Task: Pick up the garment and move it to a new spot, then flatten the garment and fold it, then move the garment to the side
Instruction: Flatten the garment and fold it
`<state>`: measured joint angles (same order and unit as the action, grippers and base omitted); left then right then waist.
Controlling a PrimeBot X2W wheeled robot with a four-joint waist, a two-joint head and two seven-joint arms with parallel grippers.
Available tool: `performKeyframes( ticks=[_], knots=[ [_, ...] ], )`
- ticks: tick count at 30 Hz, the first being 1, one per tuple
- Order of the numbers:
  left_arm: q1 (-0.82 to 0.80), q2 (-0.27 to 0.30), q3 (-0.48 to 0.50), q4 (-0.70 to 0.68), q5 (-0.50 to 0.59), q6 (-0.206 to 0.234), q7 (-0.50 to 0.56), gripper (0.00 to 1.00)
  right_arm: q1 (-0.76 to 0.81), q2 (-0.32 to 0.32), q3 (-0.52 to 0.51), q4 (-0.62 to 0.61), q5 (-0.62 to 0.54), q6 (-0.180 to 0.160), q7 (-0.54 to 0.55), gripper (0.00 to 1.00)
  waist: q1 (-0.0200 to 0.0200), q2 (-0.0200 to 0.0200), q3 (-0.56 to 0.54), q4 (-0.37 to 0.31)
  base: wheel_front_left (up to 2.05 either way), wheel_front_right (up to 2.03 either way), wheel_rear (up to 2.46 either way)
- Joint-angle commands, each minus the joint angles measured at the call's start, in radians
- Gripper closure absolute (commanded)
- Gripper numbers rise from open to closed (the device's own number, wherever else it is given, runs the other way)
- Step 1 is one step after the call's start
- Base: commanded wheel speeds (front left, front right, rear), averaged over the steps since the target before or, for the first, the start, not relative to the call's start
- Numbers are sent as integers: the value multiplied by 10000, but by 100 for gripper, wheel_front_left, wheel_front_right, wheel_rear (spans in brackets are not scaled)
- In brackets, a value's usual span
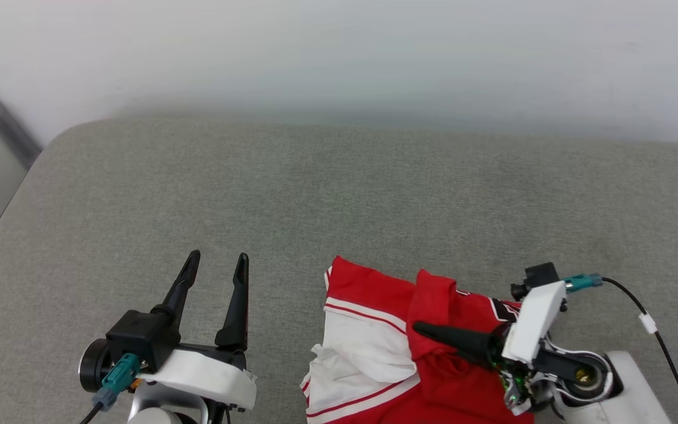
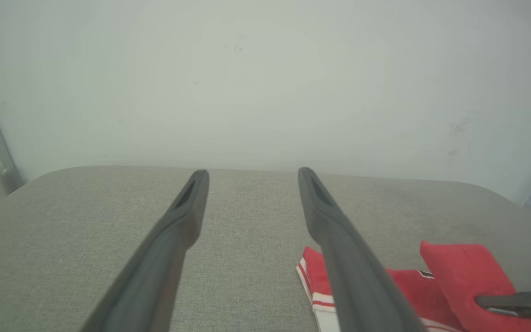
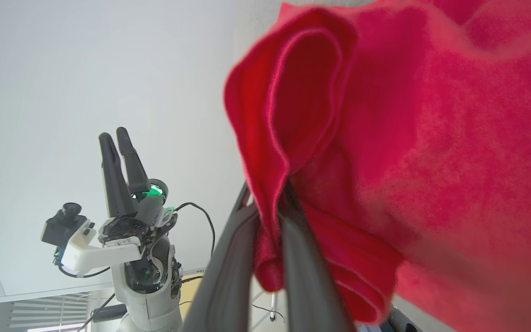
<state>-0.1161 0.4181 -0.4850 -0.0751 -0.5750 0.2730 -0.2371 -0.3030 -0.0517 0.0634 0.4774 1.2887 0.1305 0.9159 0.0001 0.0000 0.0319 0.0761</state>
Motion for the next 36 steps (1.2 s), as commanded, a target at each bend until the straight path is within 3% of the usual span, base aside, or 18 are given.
performKeyframes(
  ticks=[1,7,8,9,10,16,20,26,30,36],
  knots=[
    [-134,-67,-45,41,55,-54,-50,0,-227,24,250,81,69,3,-192,100,-1,0,154,214,0,0,0],
    [-403,-249,-101,318,78,-258,-123,0,-977,19,2073,733,543,3,-1518,100,-1,0,481,584,0,0,0],
    [-453,-291,-107,339,89,-280,-138,0,-1097,19,2331,838,536,3,-1728,66,-1,0,549,615,0,0,0],
    [-507,-318,-99,371,102,-308,-155,0,-1215,16,2541,998,507,2,-1914,16,-1,0,596,636,0,0,0],
    [-542,-332,-94,407,101,-324,-154,0,-1330,16,2726,1133,499,3,-2111,0,-1,0,633,651,0,0,0],
    [-615,-362,-21,588,116,-399,-221,0,-1951,19,3580,1593,434,3,-2855,0,-1,0,725,554,0,0,0],
    [-471,-332,33,629,135,-355,-219,0,-2247,-36,4054,1289,-314,3,-3369,0,-1,0,595,345,0,0,0],
    [-267,-253,97,612,102,-185,-181,0,-2131,-1206,4717,232,-3285,2,-5422,0,-1,0,280,-33,0,0,0],
    [-96,-150,179,643,15,-98,-141,0,-1605,-1878,4130,61,-5146,2,-6547,0,-1,0,133,-324,0,0,0],
    [198,-6,396,762,-84,138,-100,0,-308,-2294,1908,-560,-7335,2,-8000,0,-1,0,-65,-809,0,0,0]
  ],
)
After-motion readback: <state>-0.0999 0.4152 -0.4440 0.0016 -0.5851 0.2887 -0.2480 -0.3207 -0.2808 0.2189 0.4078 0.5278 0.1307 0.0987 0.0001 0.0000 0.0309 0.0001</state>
